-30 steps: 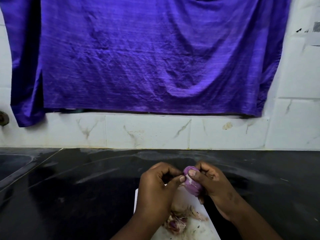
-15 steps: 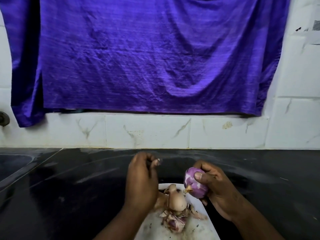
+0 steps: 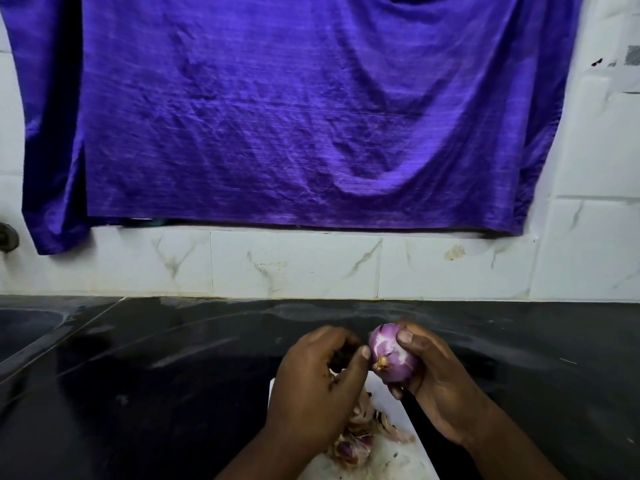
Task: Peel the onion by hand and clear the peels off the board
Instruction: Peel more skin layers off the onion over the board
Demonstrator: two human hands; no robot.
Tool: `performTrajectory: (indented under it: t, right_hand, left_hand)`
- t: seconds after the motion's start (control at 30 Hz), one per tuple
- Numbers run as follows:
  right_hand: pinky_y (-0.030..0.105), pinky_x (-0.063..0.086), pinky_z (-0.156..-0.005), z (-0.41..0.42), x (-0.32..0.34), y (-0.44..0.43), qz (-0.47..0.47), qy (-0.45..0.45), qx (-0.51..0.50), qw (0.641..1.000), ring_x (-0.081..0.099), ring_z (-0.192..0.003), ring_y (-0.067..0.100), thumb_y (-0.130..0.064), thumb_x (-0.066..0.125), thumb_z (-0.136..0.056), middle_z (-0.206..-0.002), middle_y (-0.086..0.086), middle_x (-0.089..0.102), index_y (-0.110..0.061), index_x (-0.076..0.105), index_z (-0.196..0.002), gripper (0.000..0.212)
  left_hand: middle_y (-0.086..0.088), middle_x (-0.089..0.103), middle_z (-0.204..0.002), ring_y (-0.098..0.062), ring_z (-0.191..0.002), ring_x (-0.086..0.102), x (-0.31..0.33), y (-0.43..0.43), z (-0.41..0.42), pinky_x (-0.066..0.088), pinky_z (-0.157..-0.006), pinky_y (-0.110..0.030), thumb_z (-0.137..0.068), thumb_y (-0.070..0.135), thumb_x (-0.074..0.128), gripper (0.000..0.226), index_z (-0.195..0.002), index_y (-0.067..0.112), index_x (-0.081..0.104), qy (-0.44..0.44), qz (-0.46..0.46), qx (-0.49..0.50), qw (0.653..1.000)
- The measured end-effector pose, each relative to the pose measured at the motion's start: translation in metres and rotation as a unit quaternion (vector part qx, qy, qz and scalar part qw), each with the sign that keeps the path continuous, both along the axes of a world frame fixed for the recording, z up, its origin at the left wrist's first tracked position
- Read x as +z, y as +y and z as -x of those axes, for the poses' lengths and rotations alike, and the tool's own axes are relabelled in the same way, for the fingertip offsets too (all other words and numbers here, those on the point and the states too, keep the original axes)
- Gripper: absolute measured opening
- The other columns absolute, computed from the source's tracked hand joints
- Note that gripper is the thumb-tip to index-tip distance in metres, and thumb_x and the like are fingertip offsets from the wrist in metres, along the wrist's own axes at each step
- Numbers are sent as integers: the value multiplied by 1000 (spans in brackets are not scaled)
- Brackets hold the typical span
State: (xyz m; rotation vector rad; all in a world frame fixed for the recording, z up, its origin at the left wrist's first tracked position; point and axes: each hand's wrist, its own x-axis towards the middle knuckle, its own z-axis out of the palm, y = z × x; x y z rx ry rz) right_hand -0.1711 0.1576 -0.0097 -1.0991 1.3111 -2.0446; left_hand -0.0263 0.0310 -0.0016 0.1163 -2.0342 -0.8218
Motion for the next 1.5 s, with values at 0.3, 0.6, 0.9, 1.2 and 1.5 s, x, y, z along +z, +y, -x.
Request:
performTrajectory:
  t: [0.3,0.6,0.9,1.2,1.5]
  right_hand:
    - [32,50,-50,2,0,1,-32,51,-35,998,64,-64,17,-59,88,-69,-82,10,72,-16,76,-100,54]
    - [31,55,-56,-3,4,4,-53,88,-43,994,70,-76,21,-45,89,-69,-91,7,75,-21,74,-95,38]
    - [32,56,-58,-4,4,3,-46,105,-64,991,72,-77,24,-40,86,-70,-93,12,76,-19,74,-97,36]
    - [30,55,-58,-3,5,3,-27,67,-37,997,69,-74,21,-53,93,-62,-90,12,74,-19,75,-96,51]
    - [36,58,-64,-5,4,2,-34,83,-65,994,72,-85,34,-50,93,-66,-99,21,75,-19,73,-98,48]
  left_hand:
    - [9,73,-80,-11,-76,70,1,2,0,57,-65,-28,-87,32,79,10,-80,28,74,-38,-76,-2,996]
    - [-3,73,-66,-20,-59,70,2,-4,2,61,-61,-39,-85,14,81,19,-69,19,72,-94,-205,-55,973]
    - [2,73,-67,-13,-58,70,1,-4,1,59,-57,-35,-84,15,75,16,-70,22,70,-87,-116,-19,989]
    - [11,72,-67,5,-59,62,1,-6,3,47,-57,-10,-95,17,75,18,-77,20,73,-60,-183,-109,975]
    - [12,63,-83,-10,-80,61,-4,-5,2,51,-66,-26,-101,30,63,14,-87,30,60,-69,33,23,997]
